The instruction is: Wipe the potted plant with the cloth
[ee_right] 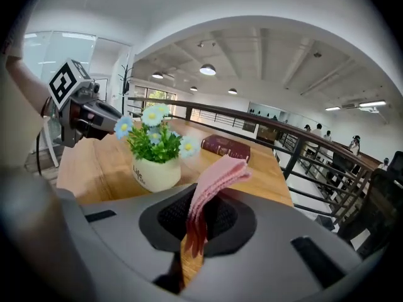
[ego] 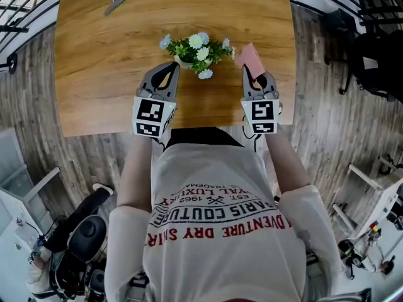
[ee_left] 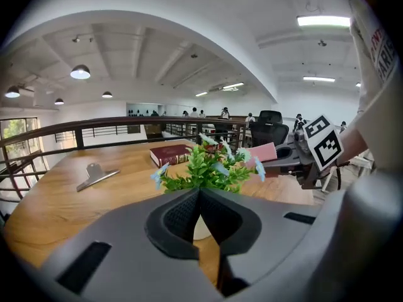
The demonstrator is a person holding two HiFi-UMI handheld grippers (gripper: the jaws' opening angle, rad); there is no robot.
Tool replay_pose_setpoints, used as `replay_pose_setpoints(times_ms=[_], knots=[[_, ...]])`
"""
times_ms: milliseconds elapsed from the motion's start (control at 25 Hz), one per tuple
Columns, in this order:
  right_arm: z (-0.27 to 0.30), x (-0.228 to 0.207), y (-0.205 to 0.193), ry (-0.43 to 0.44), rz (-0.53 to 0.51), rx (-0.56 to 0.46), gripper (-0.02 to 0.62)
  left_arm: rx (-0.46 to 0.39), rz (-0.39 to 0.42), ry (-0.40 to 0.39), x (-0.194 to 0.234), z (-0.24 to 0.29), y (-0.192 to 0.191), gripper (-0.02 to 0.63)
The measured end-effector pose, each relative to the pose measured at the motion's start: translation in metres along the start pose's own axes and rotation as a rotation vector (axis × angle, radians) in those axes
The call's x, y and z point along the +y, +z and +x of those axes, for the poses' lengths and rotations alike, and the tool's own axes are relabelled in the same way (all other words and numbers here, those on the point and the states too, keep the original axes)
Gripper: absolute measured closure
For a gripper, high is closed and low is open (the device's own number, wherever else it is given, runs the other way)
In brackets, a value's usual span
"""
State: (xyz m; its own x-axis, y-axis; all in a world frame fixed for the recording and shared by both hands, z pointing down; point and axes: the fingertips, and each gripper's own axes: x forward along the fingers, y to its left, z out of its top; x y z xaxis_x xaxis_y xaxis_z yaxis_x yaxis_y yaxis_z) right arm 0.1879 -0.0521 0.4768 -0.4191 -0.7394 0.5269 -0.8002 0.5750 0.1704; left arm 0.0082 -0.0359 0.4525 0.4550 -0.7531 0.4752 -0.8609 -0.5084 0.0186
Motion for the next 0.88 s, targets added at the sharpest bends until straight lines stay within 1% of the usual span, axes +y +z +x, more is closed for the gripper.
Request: replay_pose_setpoints(times_ms=[120, 280, 400, 520, 720, 880], knots=[[0.023, 0.009, -0.010, 0.035, -0.004, 0.043, 0.560, 0.038, 0.009, -0.030, 0.003, 0.013, -0.011, 0.591], [0.049, 0.035, -0.012, 0.086, -0.022, 0.080, 0.560, 0.073, 0.017, -0.060, 0.009, 0.015, -0.027, 0.591], [0.066, 0.033, -0.015, 0.110, -0.052, 0.078, 0.560, 0.085, 0.012, -0.073, 0.008, 0.028, -0.028, 0.591], [0.076, 0.033, -0.012, 0.157, -0.107, 0.070, 0.560, 0.081, 0.003, -0.091, 0.005, 0.036, -0.023, 0.591], [0.084, 0.048, -0.008, 0.231, -0.214, 0.074, 0.560, 0.067, -0.048, -0.103, 0.004, 0.033, -0.024, 0.591], [0.083, 0.064, -0.009, 0.292, -0.309, 0.082, 0.560, 0.069, -0.047, -0.109, 0.005, 0.030, -0.025, 0.591]])
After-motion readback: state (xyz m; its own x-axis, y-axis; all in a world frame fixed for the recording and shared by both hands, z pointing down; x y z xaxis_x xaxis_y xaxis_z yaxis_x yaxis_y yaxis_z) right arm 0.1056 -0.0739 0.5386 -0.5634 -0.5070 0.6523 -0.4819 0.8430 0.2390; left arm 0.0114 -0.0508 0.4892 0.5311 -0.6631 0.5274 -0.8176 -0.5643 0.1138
